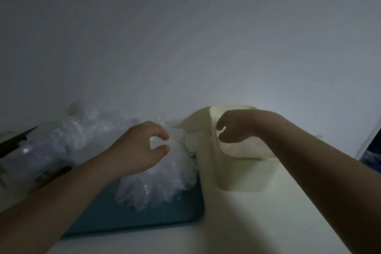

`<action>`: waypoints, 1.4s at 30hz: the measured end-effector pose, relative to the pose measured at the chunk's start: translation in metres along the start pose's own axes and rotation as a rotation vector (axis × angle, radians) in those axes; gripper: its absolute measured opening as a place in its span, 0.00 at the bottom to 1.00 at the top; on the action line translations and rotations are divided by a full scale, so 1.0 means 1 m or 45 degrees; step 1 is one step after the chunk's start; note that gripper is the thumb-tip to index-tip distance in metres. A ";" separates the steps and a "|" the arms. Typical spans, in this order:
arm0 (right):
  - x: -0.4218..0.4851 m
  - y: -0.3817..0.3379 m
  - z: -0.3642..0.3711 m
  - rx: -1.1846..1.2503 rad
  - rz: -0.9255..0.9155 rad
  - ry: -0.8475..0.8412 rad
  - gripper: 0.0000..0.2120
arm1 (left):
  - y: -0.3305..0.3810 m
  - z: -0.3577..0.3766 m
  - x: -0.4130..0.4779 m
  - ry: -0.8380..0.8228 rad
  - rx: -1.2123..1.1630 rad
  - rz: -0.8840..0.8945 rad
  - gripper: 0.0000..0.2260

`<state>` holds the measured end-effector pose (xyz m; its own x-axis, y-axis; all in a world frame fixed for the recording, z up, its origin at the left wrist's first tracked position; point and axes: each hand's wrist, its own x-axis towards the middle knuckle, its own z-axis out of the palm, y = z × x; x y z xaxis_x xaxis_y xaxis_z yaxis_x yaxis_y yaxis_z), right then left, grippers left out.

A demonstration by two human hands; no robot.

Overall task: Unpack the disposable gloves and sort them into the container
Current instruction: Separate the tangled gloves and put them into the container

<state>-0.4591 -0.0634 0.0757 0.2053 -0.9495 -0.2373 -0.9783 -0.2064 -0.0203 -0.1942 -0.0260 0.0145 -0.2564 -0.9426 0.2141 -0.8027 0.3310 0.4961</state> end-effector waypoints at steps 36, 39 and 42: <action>0.048 -0.121 0.073 1.799 -0.386 0.209 0.40 | -0.066 -0.019 -0.040 0.881 -0.120 0.498 0.08; 0.044 -0.124 0.072 1.960 -0.577 0.042 0.44 | -0.054 -0.018 -0.048 0.784 -0.254 0.591 0.10; 0.043 -0.122 0.074 2.032 -0.653 0.000 0.46 | -0.046 -0.022 -0.054 0.740 -0.388 0.650 0.12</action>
<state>-0.3331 -0.0619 -0.0043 0.4911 -0.8646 0.1061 0.1376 -0.0433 -0.9895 -0.1319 0.0110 -0.0010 -0.1635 -0.5279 0.8335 -0.4606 0.7879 0.4087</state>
